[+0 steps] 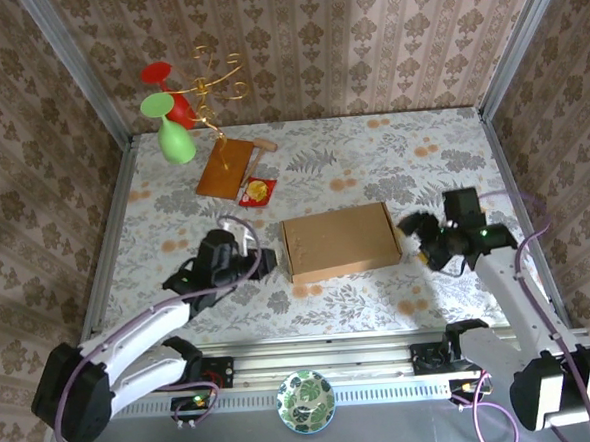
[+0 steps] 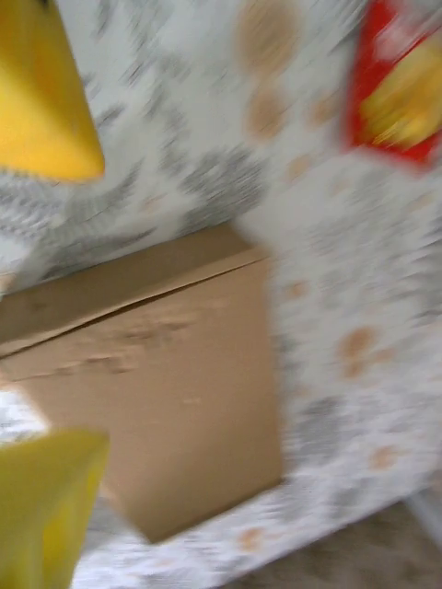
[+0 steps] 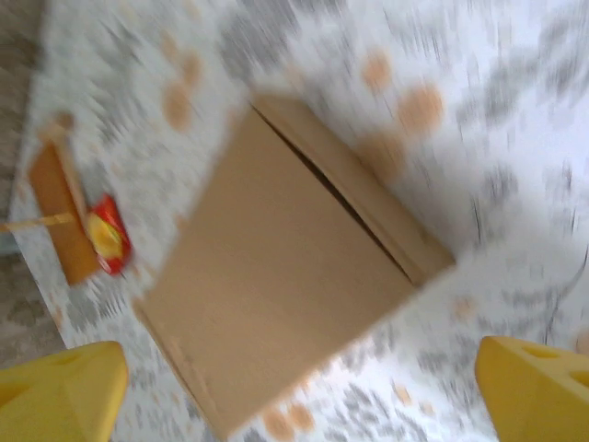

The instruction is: Fold the paper box

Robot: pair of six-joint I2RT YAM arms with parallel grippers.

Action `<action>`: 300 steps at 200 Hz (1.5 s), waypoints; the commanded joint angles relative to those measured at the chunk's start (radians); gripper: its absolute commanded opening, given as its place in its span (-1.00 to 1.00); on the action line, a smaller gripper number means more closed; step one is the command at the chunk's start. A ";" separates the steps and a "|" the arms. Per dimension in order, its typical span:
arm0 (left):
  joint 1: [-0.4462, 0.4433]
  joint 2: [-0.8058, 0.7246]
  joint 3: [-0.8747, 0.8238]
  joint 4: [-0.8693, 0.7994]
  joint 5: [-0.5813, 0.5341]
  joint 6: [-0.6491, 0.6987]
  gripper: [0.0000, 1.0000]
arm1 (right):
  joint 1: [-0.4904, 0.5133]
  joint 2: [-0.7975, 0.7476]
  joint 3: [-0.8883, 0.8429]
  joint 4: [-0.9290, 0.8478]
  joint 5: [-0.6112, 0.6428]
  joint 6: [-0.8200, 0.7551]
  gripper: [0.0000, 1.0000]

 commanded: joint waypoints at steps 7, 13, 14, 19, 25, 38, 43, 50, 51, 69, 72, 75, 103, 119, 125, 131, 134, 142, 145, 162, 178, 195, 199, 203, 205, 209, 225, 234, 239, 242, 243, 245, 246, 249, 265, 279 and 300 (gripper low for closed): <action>0.069 -0.057 0.147 -0.234 -0.290 0.023 1.00 | -0.006 -0.042 0.114 -0.053 0.362 -0.187 1.00; 0.088 -0.060 0.169 -0.270 -0.345 0.048 1.00 | -0.007 -0.058 0.106 -0.033 0.445 -0.191 1.00; 0.089 -0.060 0.173 -0.275 -0.354 0.050 1.00 | -0.005 -0.062 0.101 -0.027 0.459 -0.193 1.00; 0.099 -0.064 0.185 -0.299 -0.390 0.073 1.00 | -0.006 -0.081 0.077 0.007 0.527 -0.202 1.00; 0.106 -0.068 0.199 -0.322 -0.439 0.104 1.00 | -0.006 -0.104 0.038 0.053 0.607 -0.195 1.00; 0.108 -0.077 0.209 -0.353 -0.575 0.164 1.00 | -0.005 -0.184 -0.117 0.303 0.707 -0.290 1.00; 0.110 -0.078 0.203 -0.354 -0.618 0.200 1.00 | -0.001 -0.215 -0.185 0.388 0.747 -0.316 1.00; 0.117 -0.084 0.187 -0.343 -0.657 0.266 1.00 | 0.003 -0.242 -0.268 0.496 0.795 -0.369 1.00; 0.120 -0.086 0.182 -0.342 -0.662 0.271 1.00 | 0.003 -0.245 -0.282 0.514 0.800 -0.380 1.00; 0.145 -0.127 0.057 -0.244 -0.723 0.454 1.00 | 0.007 -0.206 -0.397 0.686 0.809 -0.547 1.00; 0.151 -0.136 0.031 -0.217 -0.731 0.473 1.00 | 0.007 -0.191 -0.404 0.697 0.797 -0.567 1.00; 0.158 -0.146 0.004 -0.189 -0.735 0.493 1.00 | 0.007 -0.174 -0.410 0.708 0.782 -0.585 1.00; 0.280 -0.204 -0.229 0.117 -0.609 0.590 1.00 | 0.033 -0.011 -0.493 0.914 0.624 -0.680 1.00; 0.350 -0.167 -0.311 0.255 -0.546 0.605 1.00 | 0.047 0.096 -0.527 1.034 0.577 -0.678 1.00; 0.381 -0.135 -0.322 0.290 -0.513 0.601 1.00 | 0.049 0.134 -0.528 1.065 0.564 -0.676 1.00; 0.419 -0.097 -0.328 0.326 -0.460 0.605 1.00 | 0.053 0.167 -0.528 1.097 0.548 -0.687 1.00; 0.437 -0.075 -0.316 0.327 -0.439 0.597 1.00 | 0.056 0.182 -0.527 1.118 0.542 -0.693 1.00; 0.481 -0.016 -0.293 0.331 -0.371 0.595 1.00 | 0.060 0.219 -0.530 1.171 0.521 -0.710 1.00; 0.491 0.009 -0.286 0.349 -0.351 0.601 1.00 | 0.060 0.231 -0.531 1.191 0.513 -0.712 1.00; 0.524 0.142 -0.246 0.457 -0.255 0.625 1.00 | 0.059 0.299 -0.536 1.308 0.471 -0.740 1.00; 0.546 0.282 -0.203 0.579 -0.177 0.637 1.00 | 0.057 0.361 -0.517 1.341 0.438 -0.793 1.00; 0.568 0.419 -0.182 0.776 -0.122 0.610 1.00 | 0.055 0.390 -0.501 1.375 0.405 -0.865 1.00; 0.574 0.451 -0.182 0.829 -0.115 0.594 1.00 | 0.051 0.395 -0.502 1.392 0.398 -0.873 1.00; 0.577 0.487 -0.185 0.889 -0.104 0.592 1.00 | 0.045 0.401 -0.507 1.420 0.387 -0.881 1.00; 0.578 0.506 -0.185 0.914 -0.107 0.596 1.00 | 0.041 0.404 -0.511 1.436 0.384 -0.882 1.00; 0.580 0.541 -0.184 0.930 -0.112 0.590 1.00 | 0.032 0.406 -0.518 1.462 0.376 -0.882 1.00; 0.544 0.624 -0.189 0.994 -0.069 0.647 1.00 | -0.010 0.459 -0.532 1.504 0.344 -0.841 1.00; 0.536 0.645 -0.216 1.106 -0.049 0.673 1.00 | -0.019 0.486 -0.554 1.572 0.341 -0.828 1.00; 0.534 0.624 -0.225 1.074 -0.065 0.662 1.00 | -0.021 0.501 -0.562 1.593 0.336 -0.829 1.00; 0.534 0.621 -0.232 1.079 -0.076 0.657 1.00 | -0.020 0.509 -0.562 1.605 0.332 -0.831 1.00; 0.534 0.622 -0.234 1.086 -0.078 0.655 1.00 | -0.020 0.512 -0.564 1.611 0.330 -0.832 1.00; 0.535 0.627 -0.240 1.104 -0.084 0.653 1.00 | -0.020 0.520 -0.568 1.621 0.326 -0.834 1.00; 0.536 0.631 -0.242 1.115 -0.086 0.651 1.00 | -0.020 0.525 -0.569 1.627 0.323 -0.835 1.00; 0.539 0.641 -0.248 1.147 -0.091 0.652 1.00 | -0.020 0.540 -0.573 1.649 0.318 -0.837 1.00; 0.564 0.633 -0.238 1.119 -0.082 0.617 1.00 | -0.004 0.544 -0.559 1.619 0.332 -0.852 1.00; 0.577 0.641 -0.211 1.082 -0.076 0.605 1.00 | 0.008 0.557 -0.558 1.643 0.354 -0.863 1.00; 0.565 0.639 -0.201 1.058 -0.099 0.612 1.00 | 0.011 0.550 -0.560 1.633 0.357 -0.863 1.00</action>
